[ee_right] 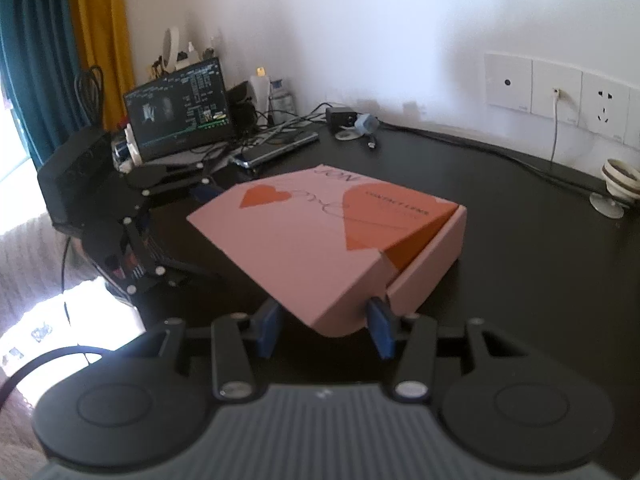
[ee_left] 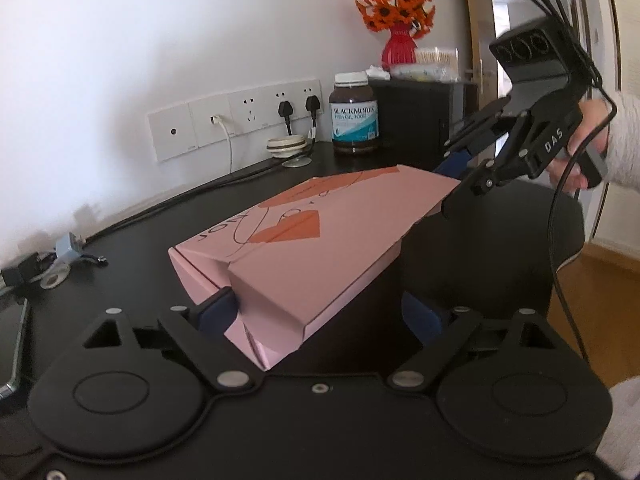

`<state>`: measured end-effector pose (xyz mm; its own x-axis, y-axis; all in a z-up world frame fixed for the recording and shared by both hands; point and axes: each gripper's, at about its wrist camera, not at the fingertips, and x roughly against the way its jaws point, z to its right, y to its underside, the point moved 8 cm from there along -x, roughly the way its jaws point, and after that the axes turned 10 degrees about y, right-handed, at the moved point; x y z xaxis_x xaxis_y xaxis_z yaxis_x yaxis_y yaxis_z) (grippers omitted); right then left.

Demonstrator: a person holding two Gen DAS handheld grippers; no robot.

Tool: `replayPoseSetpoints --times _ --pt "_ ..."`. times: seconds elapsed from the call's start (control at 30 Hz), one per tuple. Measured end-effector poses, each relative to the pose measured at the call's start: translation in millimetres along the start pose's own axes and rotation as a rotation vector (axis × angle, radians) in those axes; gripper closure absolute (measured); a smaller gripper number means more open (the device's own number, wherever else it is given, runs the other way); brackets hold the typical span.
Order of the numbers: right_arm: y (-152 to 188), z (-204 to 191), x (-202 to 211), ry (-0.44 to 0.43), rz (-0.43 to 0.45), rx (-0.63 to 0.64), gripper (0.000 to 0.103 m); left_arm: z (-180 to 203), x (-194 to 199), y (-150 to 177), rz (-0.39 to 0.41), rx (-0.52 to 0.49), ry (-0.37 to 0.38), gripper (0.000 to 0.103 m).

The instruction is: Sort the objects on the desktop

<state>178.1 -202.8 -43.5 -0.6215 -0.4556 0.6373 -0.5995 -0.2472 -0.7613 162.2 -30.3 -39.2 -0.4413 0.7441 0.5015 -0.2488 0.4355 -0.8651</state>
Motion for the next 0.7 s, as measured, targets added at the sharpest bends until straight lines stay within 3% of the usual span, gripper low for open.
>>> replayPoseSetpoints --times 0.27,0.33,0.4,0.6,0.7 --pt "9 -4 -5 0.053 0.007 0.040 0.056 -1 1 3 0.027 0.068 0.019 0.006" --pt "13 -6 -3 0.064 0.027 0.051 0.049 -3 5 2 0.039 0.099 0.029 0.006" --pt "17 -7 1 0.093 0.050 0.078 0.029 -5 8 2 0.037 0.103 0.021 0.006" --pt "31 -3 22 0.123 0.081 0.135 0.029 -1 23 -8 0.064 0.089 0.000 0.006" --pt "31 -2 36 0.148 0.139 0.178 0.030 1 31 -13 0.079 0.081 -0.010 0.006"
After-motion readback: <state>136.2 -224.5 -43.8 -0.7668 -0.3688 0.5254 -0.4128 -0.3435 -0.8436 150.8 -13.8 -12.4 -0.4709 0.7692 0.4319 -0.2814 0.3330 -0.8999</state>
